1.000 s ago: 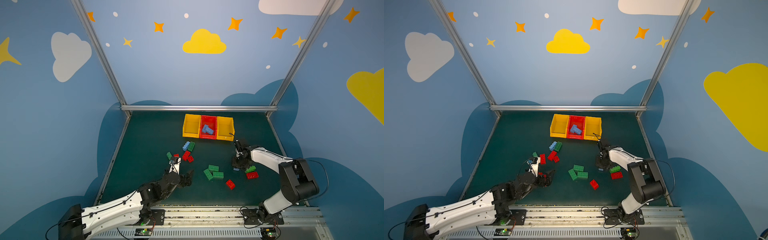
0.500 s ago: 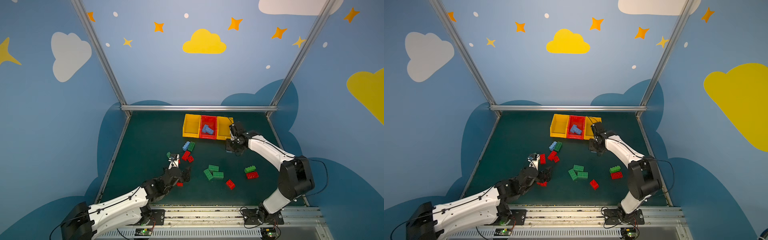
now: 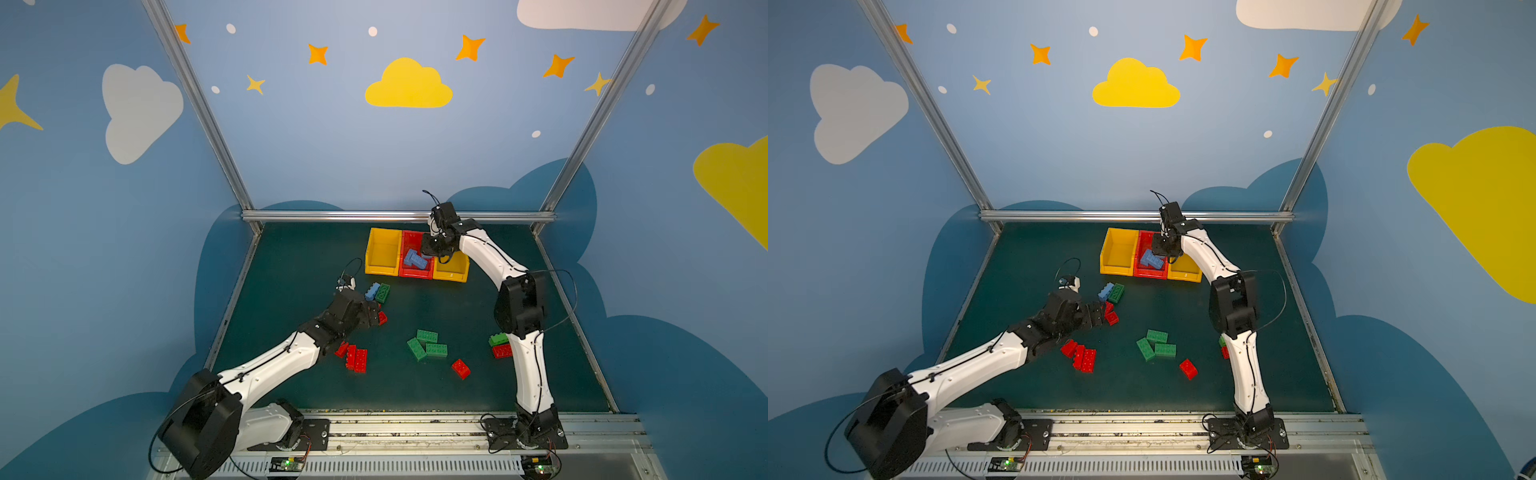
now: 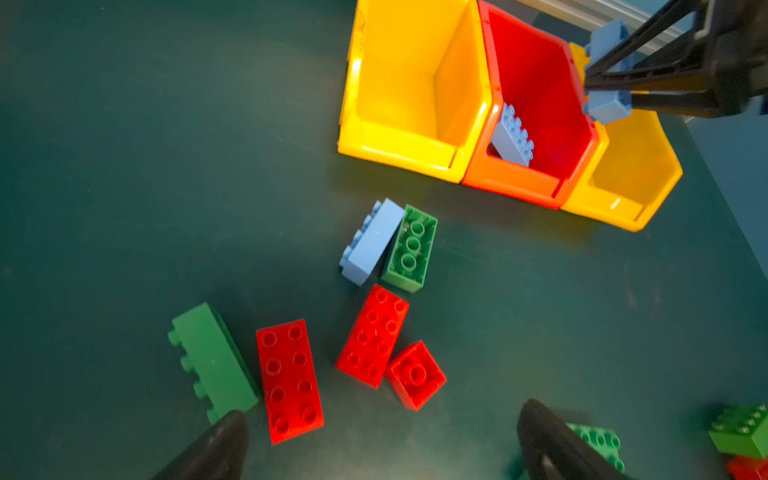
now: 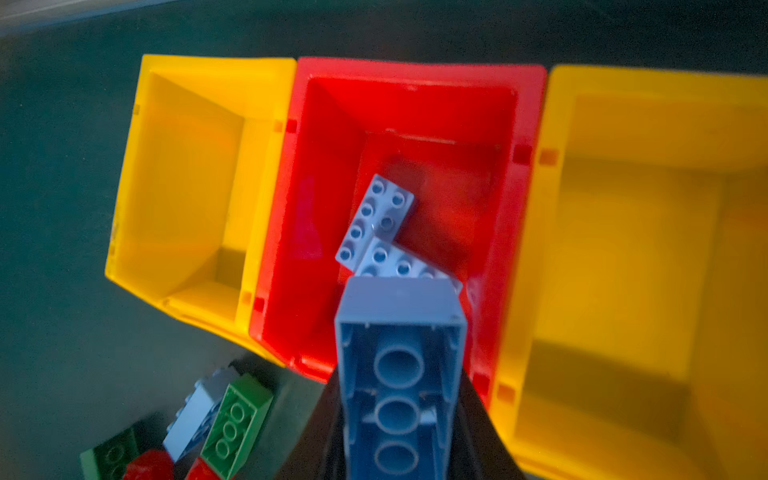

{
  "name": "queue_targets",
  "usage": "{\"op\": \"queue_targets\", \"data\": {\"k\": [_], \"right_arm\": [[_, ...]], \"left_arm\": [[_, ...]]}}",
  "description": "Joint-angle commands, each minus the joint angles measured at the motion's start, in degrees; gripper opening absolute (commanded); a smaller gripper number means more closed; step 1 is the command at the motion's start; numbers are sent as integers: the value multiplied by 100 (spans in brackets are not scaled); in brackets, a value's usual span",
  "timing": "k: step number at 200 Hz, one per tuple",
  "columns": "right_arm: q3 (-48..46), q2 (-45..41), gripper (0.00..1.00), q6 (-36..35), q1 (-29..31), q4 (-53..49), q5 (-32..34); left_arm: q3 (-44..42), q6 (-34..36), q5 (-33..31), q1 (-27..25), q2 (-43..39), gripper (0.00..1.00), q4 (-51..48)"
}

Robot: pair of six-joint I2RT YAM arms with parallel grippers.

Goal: Sort the legos into containers by color
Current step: 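Carry the light-blue brick with the right gripper into the red bin, then withdraw the right gripper while the left gripper reaches toward a light-blue brick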

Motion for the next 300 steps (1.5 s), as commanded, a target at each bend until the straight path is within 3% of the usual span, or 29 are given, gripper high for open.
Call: {"op": "queue_targets", "data": {"k": [1,22,41,76,129,172,195,245,300], "right_arm": [[814,399,27,-206,26,-622,-79],[1069,555,61,-191,16,-636,-227],[906,361,71,-149,32,-427,-426],[59,-372,76,7,75,60,-725],[-2750,-2194,90,198,274,1220,-967],[-4946,-3973,90,130,434,1431,-792],[-5827,-4917,94,207,431,1498,-824],[-6611,-6149,95,214,387,1358,-361],[-6606,-6185,96,179,297,1303,-422]], "left_arm": [[264,189,323,191,271,100,8],[455,222,389,338,475,100,-176],[541,120,389,458,549,100,-302],[794,10,402,532,527,100,-637],[1210,146,55,541,745,100,-1082],[2032,489,-325,608,1938,100,-1447],[2797,747,-444,609,2778,94,-1997],[3470,990,-939,671,3687,91,-2266],[3500,1067,-626,789,3927,84,-2119]]}}
